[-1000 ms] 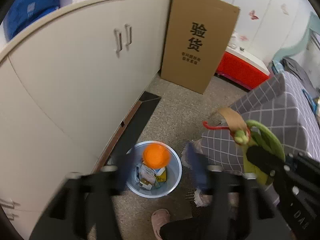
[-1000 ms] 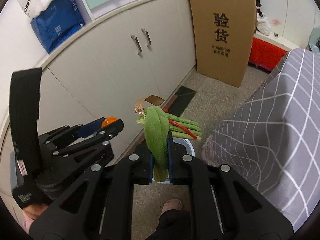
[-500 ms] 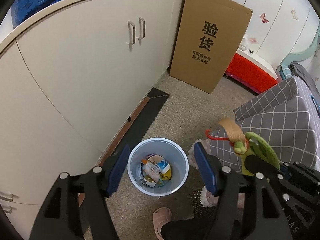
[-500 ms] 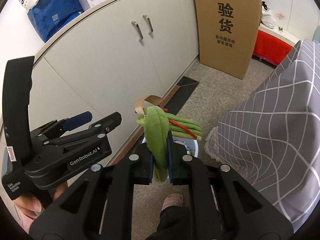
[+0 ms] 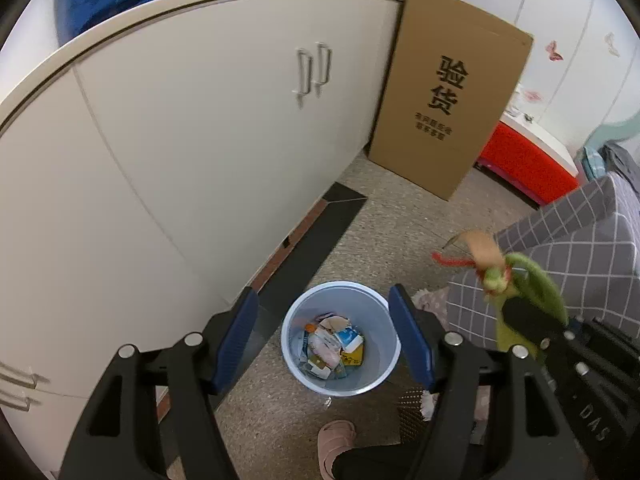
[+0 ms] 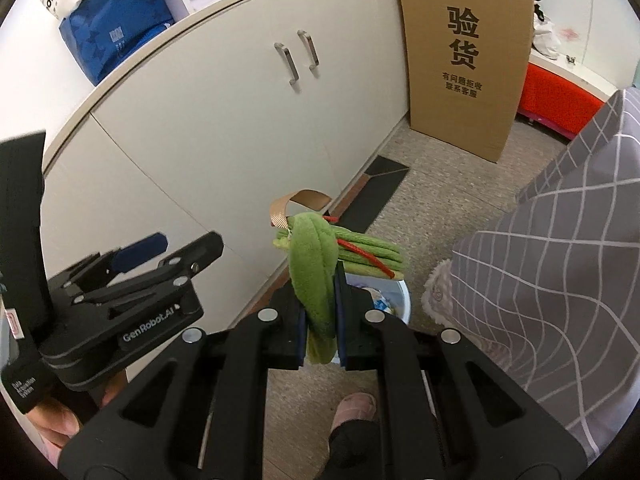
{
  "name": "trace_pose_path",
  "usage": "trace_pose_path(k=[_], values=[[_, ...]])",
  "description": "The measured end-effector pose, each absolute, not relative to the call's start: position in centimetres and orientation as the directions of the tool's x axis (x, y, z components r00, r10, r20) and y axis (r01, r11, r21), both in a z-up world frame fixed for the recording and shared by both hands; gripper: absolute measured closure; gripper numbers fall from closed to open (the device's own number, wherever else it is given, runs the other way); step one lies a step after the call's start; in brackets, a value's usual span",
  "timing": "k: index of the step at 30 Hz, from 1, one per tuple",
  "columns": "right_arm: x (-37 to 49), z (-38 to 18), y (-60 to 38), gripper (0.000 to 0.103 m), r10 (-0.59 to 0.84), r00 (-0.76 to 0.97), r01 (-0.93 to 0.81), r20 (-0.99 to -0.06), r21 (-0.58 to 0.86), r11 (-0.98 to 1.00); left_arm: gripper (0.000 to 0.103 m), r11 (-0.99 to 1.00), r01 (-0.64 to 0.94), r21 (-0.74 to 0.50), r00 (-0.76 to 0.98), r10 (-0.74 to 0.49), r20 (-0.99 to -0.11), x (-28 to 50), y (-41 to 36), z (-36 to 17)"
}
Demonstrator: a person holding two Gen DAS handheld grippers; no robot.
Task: Collect trash
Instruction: 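Open the right tool to drop the green item into the wastebasket, then move both tools back over the table toward the paper bag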
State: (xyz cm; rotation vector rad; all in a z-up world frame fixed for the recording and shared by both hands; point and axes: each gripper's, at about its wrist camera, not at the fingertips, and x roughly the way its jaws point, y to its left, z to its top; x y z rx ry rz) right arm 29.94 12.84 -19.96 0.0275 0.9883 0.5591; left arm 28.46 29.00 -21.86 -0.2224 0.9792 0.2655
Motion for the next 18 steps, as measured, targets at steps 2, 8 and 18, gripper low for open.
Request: trace_pose_path(k=[2,8,18], values=[[30.0,-19.8,13.4,0.054,0.463,0.443,-0.453,-0.768,0.254,0.855,0.036,0.939,-0.337,-0.067,0.525,0.128,-0.841,28.3,29.6,-21.9],[30.3,-20.2,13.3,0.036,0.449,0.444,-0.424,-0.775,0.26,0.868,0.036,0.932,-0.358,-0.062,0.524,0.145,-0.839,28.0,29.8,-21.6],[29.6,-18.0,9.9,0.035,0.429,0.467,-0.373,-0.773,0.268,0.888,0.036,0.947,-0.31,-0.085,0.576,0.116,-0.809,27.2,27.0,-18.7]])
